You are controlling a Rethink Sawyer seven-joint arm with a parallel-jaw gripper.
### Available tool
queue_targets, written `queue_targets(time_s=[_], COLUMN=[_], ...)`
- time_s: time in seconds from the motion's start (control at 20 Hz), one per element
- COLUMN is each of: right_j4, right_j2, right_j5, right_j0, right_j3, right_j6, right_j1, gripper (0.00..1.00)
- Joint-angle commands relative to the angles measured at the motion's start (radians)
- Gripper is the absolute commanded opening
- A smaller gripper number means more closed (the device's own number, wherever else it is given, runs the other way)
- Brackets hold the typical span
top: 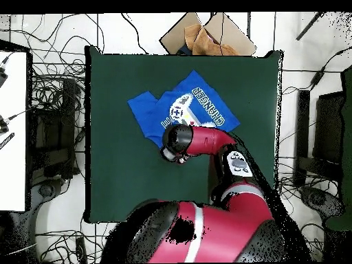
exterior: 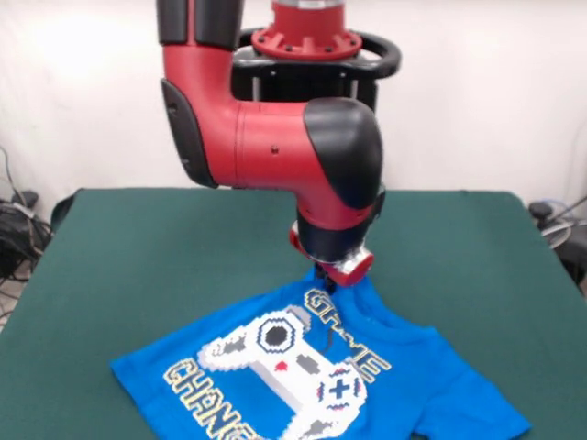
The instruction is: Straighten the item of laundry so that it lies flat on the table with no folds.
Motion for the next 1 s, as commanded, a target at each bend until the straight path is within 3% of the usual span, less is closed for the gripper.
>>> queue_targets(time_s=[0.05,0.4,1.0], right_j4=[0.092,0.175,0.163], right_j2=[-0.149,-0.213,-0.331], right_j5=[0.279,0.370,0.413], right_j0=[0.161,0.229,0.239], right_j3=[-0.014,-0.021,-0.147], right_j6=[0.353,0.385,0.340], right_j1=[0.045,0.042,0.101], gripper=[0.00,0.00,0.00])
